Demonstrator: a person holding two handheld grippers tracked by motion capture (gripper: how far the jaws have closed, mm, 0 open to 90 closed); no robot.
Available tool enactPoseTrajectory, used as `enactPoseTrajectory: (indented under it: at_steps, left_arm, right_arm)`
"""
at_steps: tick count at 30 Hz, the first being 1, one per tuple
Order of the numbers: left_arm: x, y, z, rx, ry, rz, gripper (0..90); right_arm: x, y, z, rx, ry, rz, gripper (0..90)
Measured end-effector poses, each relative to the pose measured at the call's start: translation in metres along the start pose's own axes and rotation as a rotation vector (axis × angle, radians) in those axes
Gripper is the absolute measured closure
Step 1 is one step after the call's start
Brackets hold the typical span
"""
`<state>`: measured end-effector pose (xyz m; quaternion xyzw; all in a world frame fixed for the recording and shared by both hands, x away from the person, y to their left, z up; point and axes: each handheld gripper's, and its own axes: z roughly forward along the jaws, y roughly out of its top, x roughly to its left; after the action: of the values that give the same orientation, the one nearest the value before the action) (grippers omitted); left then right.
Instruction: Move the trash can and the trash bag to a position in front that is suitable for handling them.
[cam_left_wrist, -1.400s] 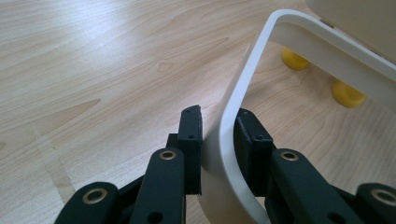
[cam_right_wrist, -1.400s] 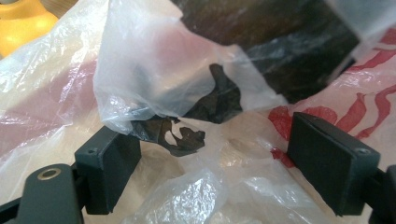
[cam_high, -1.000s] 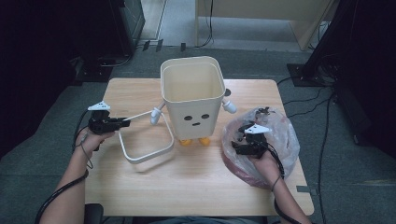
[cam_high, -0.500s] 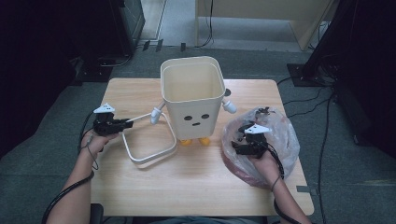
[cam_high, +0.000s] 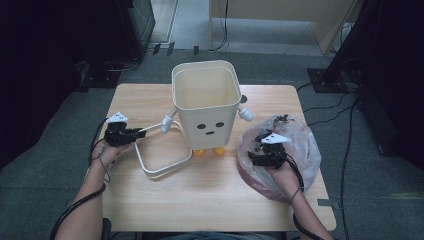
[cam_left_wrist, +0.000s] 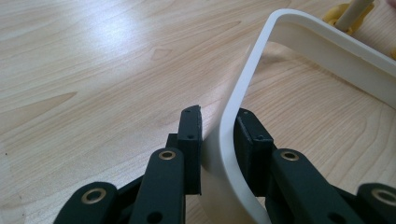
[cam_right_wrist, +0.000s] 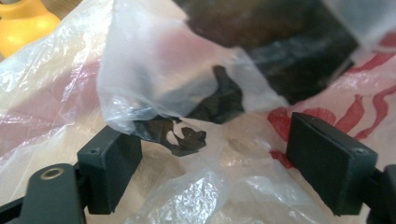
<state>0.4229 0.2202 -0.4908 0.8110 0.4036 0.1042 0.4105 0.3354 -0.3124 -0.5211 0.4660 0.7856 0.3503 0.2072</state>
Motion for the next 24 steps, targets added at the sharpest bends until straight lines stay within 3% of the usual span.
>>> enactPoseTrajectory:
  at_steps: [7, 15, 20, 24]
  left_arm:
    - [0.003, -0.004, 0.004, 0.003, -0.004, -0.012, 73.7]
    - [0.003, -0.008, 0.007, 0.007, -0.012, 0.007, 67.3]
    - [0.002, -0.011, 0.010, 0.024, -0.012, 0.020, 55.7]
    - [0.001, -0.011, 0.011, 0.007, -0.018, 0.016, 43.9]
  right_arm:
    - [0.002, 0.011, -0.013, -0.052, -0.004, 0.011, 18.5]
    - [-0.010, 0.017, -0.036, -0.128, -0.055, 0.031, 18.5]
    - [-0.018, 0.014, -0.042, -0.126, -0.086, 0.046, 18.4]
    - [-0.025, 0.004, -0.031, -0.061, -0.071, 0.097, 18.5]
